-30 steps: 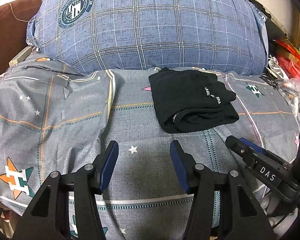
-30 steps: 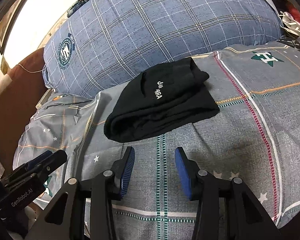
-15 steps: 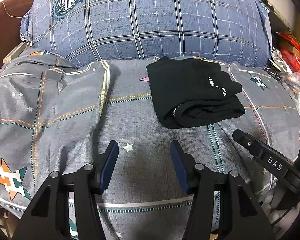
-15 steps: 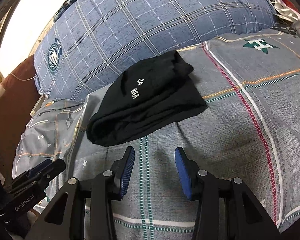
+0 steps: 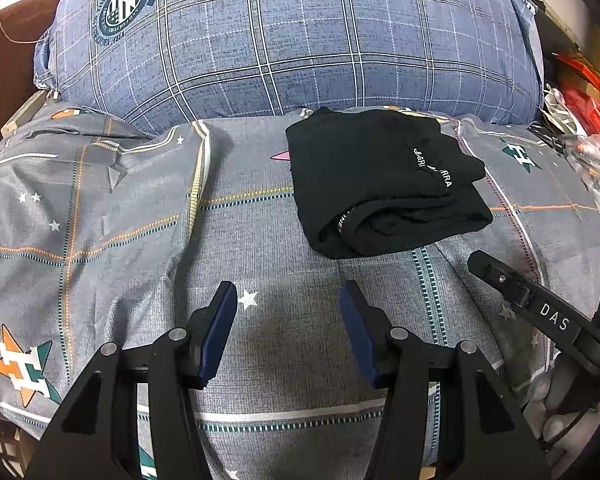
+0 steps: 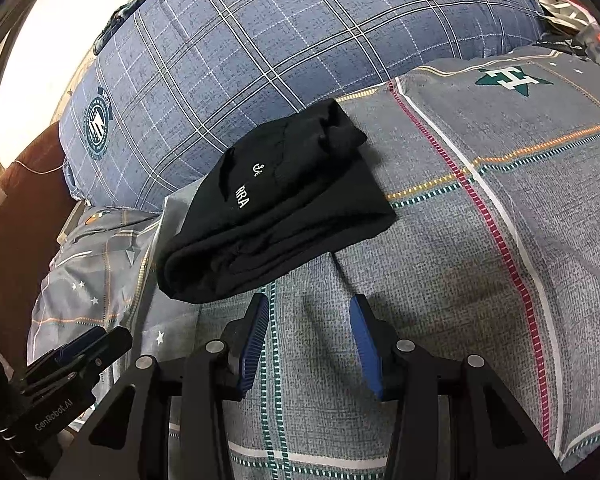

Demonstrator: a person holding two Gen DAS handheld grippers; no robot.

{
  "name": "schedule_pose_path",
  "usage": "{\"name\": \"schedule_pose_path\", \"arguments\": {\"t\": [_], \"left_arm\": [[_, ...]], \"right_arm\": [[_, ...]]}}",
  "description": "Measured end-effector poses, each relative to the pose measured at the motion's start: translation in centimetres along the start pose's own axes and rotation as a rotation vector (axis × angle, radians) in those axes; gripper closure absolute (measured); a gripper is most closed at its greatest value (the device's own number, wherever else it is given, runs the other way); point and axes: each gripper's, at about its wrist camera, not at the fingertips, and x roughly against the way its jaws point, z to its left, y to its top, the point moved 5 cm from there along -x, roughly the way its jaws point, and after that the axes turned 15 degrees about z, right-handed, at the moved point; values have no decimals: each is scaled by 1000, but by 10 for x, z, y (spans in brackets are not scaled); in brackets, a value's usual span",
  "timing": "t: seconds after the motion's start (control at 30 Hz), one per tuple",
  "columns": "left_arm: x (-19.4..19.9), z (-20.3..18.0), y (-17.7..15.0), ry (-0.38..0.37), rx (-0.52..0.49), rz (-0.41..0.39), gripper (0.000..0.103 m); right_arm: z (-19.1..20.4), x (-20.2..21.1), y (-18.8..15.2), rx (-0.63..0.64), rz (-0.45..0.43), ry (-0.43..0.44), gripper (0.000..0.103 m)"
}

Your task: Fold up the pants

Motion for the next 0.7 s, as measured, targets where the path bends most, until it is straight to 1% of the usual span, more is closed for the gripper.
{"name": "schedule_pose_path", "arguments": {"t": [0.17,0.53,0.7], "left_arm": [[-1,-1,1,7,-5,-1,51],[-12,-3,2,24,-1,32,51],[-17,-5,2,24,8,50,51]], "right_arm": [[-4,3,3,-1,-8,7,59],[-16,14,16,-8,-42,5,59],[-20,12,18,-10,-36,15,58]]}}
